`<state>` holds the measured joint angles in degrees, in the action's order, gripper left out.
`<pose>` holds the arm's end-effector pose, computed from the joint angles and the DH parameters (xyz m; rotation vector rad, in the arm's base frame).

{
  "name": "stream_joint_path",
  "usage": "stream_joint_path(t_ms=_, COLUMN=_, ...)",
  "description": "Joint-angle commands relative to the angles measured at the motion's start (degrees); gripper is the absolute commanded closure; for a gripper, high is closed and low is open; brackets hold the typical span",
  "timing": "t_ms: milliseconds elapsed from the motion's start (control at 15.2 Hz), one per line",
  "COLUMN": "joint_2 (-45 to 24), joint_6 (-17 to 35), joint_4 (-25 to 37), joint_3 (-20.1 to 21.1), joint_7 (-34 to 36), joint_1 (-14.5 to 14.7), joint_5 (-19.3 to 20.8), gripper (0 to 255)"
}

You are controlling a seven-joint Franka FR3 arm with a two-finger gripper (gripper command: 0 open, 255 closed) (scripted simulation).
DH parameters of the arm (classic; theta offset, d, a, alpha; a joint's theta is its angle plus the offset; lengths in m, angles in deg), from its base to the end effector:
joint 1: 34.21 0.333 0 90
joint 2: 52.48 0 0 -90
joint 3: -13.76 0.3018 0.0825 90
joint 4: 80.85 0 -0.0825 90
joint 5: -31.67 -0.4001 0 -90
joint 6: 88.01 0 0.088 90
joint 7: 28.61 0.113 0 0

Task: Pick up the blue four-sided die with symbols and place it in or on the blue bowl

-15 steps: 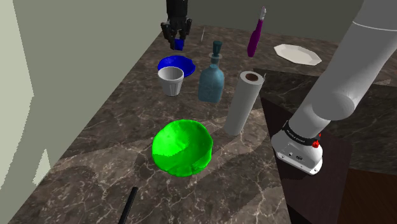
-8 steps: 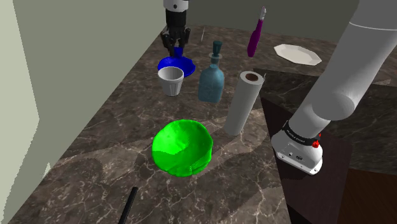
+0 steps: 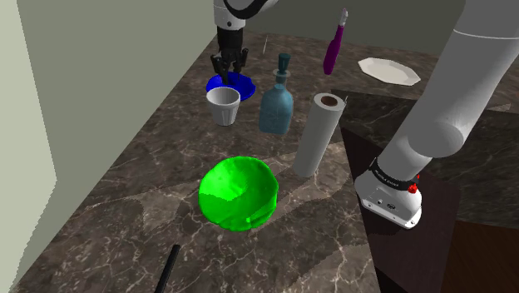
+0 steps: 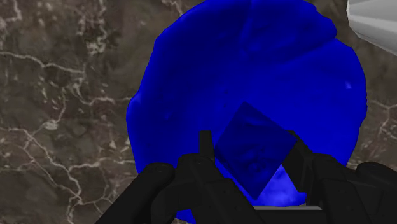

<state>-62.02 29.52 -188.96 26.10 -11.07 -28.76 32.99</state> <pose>0.5840 0.1818 0.3934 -3.1267 -0.0189 0.0043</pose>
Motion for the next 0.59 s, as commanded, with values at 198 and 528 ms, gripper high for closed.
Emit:
stream_joint_path(t_ms=198, joint_2=0.0, joint_6=0.1, joint_4=-0.1, joint_3=0.0, joint_7=0.0, joint_1=0.0, joint_5=0.0, gripper=255)
stream_joint_path(t_ms=528, joint_2=0.0, joint_6=0.1, joint_4=-0.1, joint_3=0.0, joint_7=0.0, joint_1=0.0, joint_5=0.0, gripper=0)
